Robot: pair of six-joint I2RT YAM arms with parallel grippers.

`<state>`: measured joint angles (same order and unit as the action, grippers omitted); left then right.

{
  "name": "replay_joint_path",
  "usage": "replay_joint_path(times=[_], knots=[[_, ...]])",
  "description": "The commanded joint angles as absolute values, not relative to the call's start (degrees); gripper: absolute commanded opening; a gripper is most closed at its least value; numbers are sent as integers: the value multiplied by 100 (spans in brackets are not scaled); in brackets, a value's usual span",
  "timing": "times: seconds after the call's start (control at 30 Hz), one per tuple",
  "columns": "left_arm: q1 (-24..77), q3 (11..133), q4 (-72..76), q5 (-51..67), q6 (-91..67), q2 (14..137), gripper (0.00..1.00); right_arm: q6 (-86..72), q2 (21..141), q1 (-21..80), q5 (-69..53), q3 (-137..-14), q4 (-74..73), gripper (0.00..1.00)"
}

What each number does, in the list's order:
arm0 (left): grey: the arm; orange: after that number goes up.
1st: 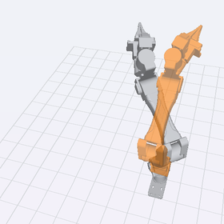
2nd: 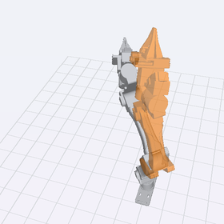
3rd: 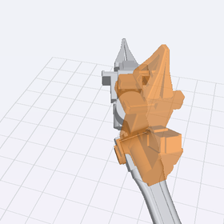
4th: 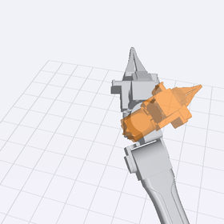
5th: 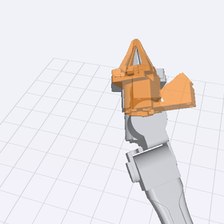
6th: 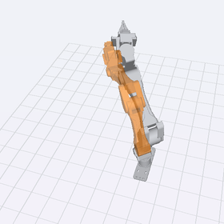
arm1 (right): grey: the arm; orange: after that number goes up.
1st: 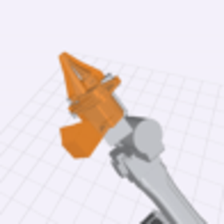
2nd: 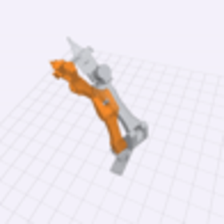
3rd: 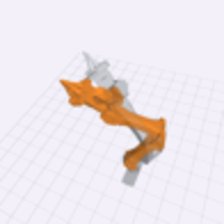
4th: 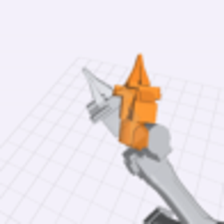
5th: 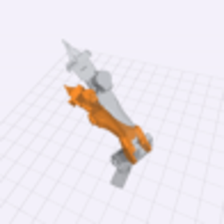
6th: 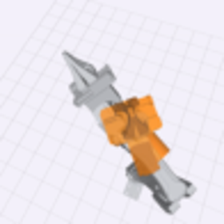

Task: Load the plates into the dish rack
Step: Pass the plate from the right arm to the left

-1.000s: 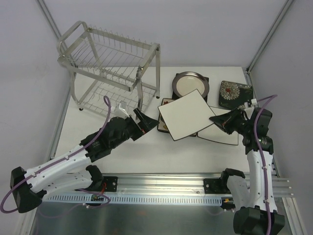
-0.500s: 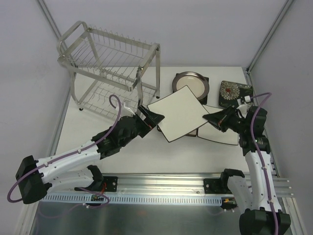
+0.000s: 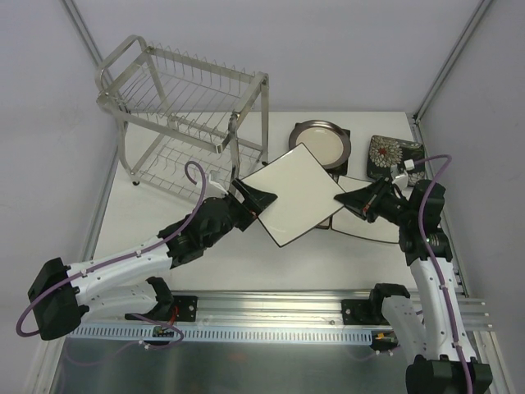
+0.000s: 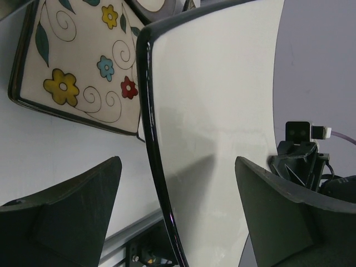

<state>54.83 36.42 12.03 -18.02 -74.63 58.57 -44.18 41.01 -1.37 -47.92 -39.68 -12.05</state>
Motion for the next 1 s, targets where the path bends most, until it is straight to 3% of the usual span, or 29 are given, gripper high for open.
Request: replay_joint_path(times=[0.0,0.23,0.5,0.77,0.97], knots=[[5563,3569,1757,-1793,-7541,5722,84,-5027,3885,-97,-5370,-4113,-71,1],[5563,3402,2399,-1494,-7400,5809,78,-5256,3850,-88,-5405,-4008,220,1],[5563,3129,3014,-1398,-7453,5713,58,-5352,3841,-88,-5405,-3982,334,1],[5563,3050,3296,-1292,-7497,5687,48,-5361,3797,-88,-5458,-3894,439,1],[5563,3032,3331,-1275,-7488,5546,28,-5291,3762,-88,-5493,-3815,439,1]])
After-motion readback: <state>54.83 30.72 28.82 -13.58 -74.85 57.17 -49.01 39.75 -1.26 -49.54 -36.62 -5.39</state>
